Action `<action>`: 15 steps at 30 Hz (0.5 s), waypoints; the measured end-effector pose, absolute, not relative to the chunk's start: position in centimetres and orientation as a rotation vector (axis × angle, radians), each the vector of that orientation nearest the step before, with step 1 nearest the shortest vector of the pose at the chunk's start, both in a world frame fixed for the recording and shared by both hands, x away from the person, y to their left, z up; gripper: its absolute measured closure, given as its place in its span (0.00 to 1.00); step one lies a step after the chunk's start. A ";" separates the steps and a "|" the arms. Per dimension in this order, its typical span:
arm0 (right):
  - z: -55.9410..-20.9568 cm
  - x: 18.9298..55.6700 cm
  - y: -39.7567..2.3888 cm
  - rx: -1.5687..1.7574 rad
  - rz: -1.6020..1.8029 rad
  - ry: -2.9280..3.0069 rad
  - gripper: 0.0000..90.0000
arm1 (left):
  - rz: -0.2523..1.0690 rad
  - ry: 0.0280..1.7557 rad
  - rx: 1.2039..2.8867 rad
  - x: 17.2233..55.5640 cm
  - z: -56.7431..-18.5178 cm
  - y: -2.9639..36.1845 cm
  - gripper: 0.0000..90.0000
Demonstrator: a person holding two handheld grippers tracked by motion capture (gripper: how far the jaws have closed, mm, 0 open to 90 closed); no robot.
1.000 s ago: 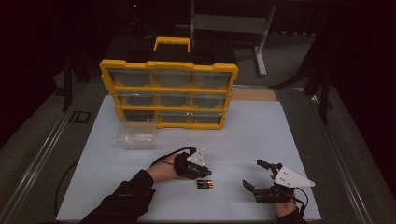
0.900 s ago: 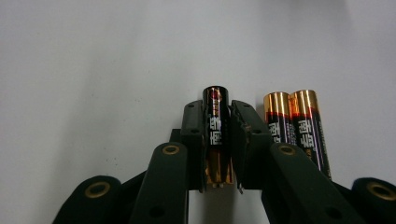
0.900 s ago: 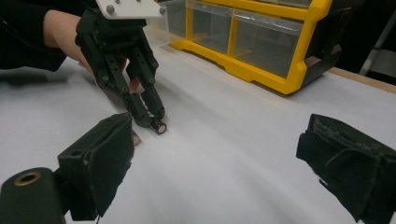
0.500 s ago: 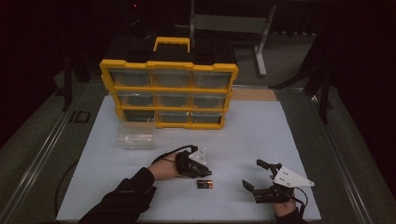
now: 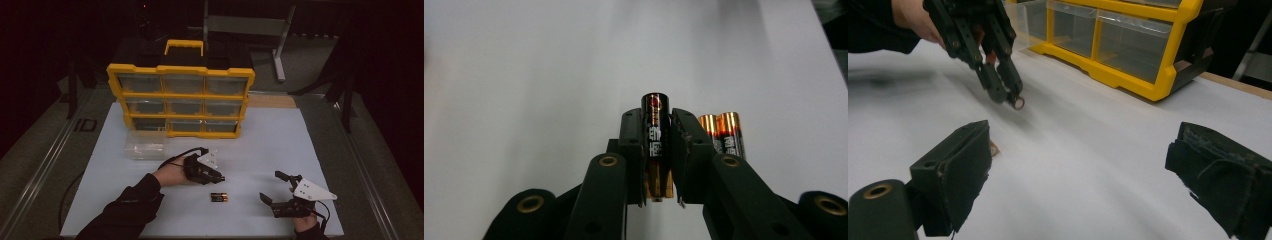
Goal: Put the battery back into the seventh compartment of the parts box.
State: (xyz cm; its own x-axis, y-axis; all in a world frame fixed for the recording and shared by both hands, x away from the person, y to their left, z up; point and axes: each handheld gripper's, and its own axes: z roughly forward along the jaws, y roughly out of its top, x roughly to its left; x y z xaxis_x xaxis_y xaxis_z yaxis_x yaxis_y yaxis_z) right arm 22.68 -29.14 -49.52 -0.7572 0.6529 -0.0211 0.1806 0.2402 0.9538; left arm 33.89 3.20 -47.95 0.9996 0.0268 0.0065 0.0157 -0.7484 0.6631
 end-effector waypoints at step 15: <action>-49.5 22.7 -29.2 0.761 1.533 2.096 0.10 | 0.040 0.011 2.420 34.3 -44.8 5.8 0.84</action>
State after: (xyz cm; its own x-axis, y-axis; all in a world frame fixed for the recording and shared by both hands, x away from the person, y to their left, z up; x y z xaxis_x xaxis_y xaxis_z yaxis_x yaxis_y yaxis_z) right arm 22.67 -29.17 -49.51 -0.7559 0.6543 -0.0227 0.1766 0.2372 0.9553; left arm 34.26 5.82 -44.82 0.9995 0.0186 0.0261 -0.0033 -0.7512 0.6601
